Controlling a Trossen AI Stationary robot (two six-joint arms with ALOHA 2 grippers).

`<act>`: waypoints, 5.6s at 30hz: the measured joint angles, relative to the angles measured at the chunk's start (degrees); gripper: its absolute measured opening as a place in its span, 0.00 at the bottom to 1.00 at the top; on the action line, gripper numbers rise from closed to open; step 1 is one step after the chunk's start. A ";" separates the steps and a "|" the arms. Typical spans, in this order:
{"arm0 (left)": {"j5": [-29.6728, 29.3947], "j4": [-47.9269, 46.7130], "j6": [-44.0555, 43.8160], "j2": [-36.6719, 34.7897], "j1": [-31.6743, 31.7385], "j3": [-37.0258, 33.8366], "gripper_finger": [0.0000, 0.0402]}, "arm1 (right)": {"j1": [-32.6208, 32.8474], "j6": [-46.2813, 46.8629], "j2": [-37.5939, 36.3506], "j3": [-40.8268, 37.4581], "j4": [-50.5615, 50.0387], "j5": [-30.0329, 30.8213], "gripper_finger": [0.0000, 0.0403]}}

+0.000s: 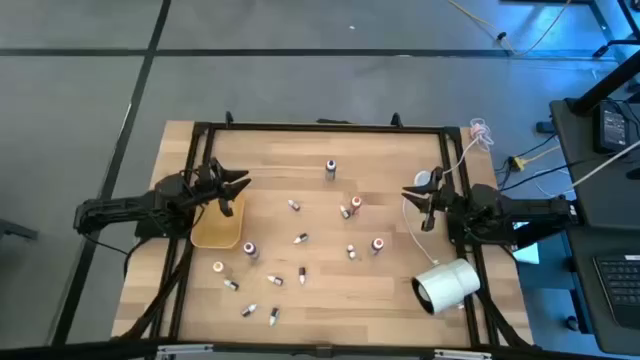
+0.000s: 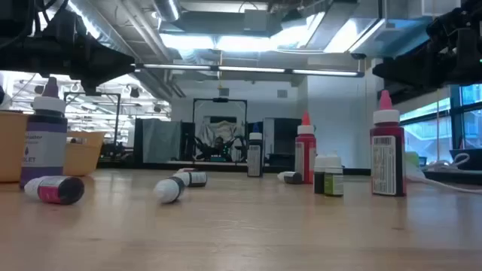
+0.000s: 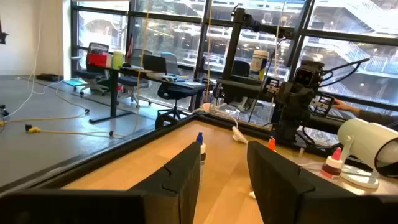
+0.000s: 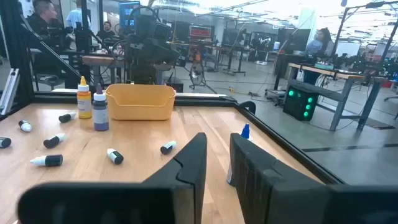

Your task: Pick & Place food coloring

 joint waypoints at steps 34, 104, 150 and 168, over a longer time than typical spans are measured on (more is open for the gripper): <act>0.00 0.00 0.00 0.00 0.01 -0.01 0.32 | 0.00 -0.01 -0.01 0.00 0.01 0.02 0.19; 0.00 0.01 0.00 0.00 0.02 -0.02 0.32 | 0.00 0.00 0.01 0.00 0.02 0.01 0.19; 8.79 0.03 0.47 0.00 0.02 0.00 0.65 | -0.02 7.60 0.03 0.00 0.02 0.07 0.19; 11.94 1.37 -4.59 11.98 -3.86 9.59 0.65 | -0.01 7.38 0.03 0.00 0.04 0.07 0.19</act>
